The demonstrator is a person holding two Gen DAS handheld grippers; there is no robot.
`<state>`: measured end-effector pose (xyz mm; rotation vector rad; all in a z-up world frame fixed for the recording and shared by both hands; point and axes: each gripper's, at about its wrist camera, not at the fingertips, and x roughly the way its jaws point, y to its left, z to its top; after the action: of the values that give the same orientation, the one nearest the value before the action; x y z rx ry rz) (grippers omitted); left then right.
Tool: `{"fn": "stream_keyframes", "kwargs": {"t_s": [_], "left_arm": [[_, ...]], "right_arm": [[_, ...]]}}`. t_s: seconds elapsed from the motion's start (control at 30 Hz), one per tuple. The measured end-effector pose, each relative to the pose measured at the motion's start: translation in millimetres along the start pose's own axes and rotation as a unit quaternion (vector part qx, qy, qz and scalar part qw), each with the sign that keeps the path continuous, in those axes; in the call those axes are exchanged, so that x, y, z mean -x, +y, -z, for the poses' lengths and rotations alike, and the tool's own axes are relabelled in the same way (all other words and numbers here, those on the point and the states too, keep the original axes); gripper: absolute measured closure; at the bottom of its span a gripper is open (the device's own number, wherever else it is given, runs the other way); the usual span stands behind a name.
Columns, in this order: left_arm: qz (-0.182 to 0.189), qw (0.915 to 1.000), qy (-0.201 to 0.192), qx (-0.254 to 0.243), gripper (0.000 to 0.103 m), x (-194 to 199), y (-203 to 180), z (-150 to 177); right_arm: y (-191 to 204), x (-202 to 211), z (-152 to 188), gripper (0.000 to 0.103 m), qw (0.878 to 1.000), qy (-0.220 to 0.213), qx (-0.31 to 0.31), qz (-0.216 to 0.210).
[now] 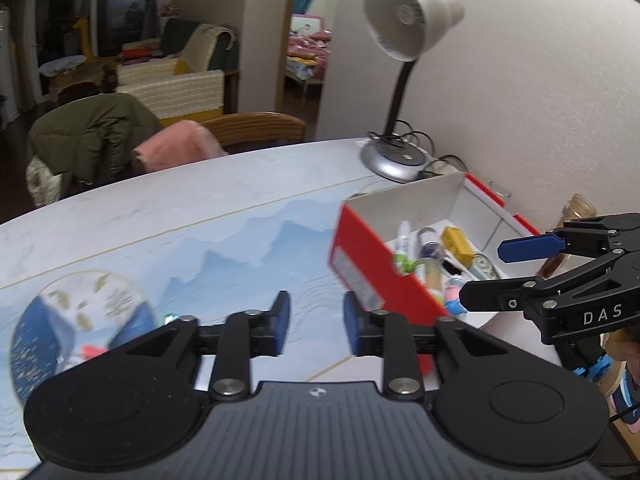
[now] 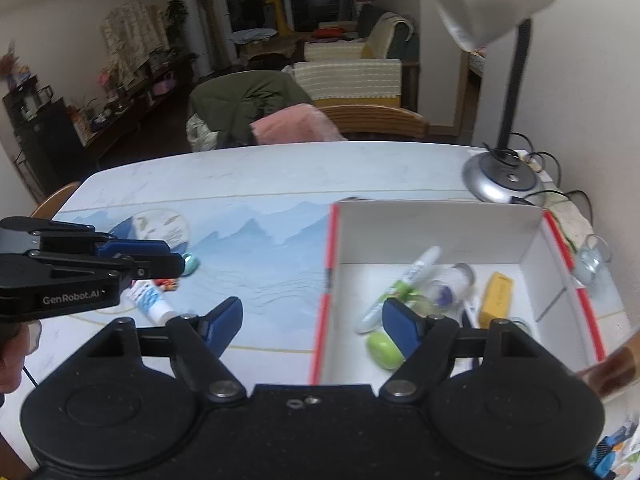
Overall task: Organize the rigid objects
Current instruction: 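Withdraw both tools from the shoebox back over the remaining items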
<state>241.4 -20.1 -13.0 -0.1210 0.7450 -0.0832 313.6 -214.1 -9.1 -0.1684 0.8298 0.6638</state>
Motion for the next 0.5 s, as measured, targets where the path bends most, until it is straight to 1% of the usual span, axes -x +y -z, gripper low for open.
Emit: {"fn": "stream_keyframes", "kwargs": {"t_s": [0.03,0.07,0.1,0.27,0.33,0.4,0.5], "left_arm": [[0.0,1.0,-0.002,0.002,0.059,4.4,5.6,3.4],[-0.003,1.0,-0.005,0.003,0.053,8.8,11.0,6.6],[-0.006,0.9999,-0.008,0.004,0.045,14.3,16.4,10.5],[-0.016,0.9997,-0.014,0.015,0.043,34.9,43.5,26.5],[-0.021,0.9994,-0.015,0.024,0.033,41.2,57.0,32.9],[-0.028,0.9989,-0.018,0.034,0.03,46.7,71.1,39.1],[-0.038,0.9981,-0.014,0.047,0.03,52.4,94.3,47.8]], "right_arm": [[6.4,-1.1,0.4,0.025,1.0,0.001,0.003,-0.002],[12.4,-2.5,0.1,0.024,1.0,0.002,0.006,-0.004],[18.8,-3.6,0.3,0.024,1.0,0.003,0.009,-0.006],[48.9,-11.3,-0.5,0.023,1.0,0.009,0.02,-0.016],[60.4,-14.5,-0.3,0.022,0.999,0.01,0.024,-0.023],[71.9,-17.0,0.6,0.021,0.999,0.011,0.027,-0.03],[87.5,-21.0,1.5,0.018,0.999,0.009,0.03,-0.039]]}}
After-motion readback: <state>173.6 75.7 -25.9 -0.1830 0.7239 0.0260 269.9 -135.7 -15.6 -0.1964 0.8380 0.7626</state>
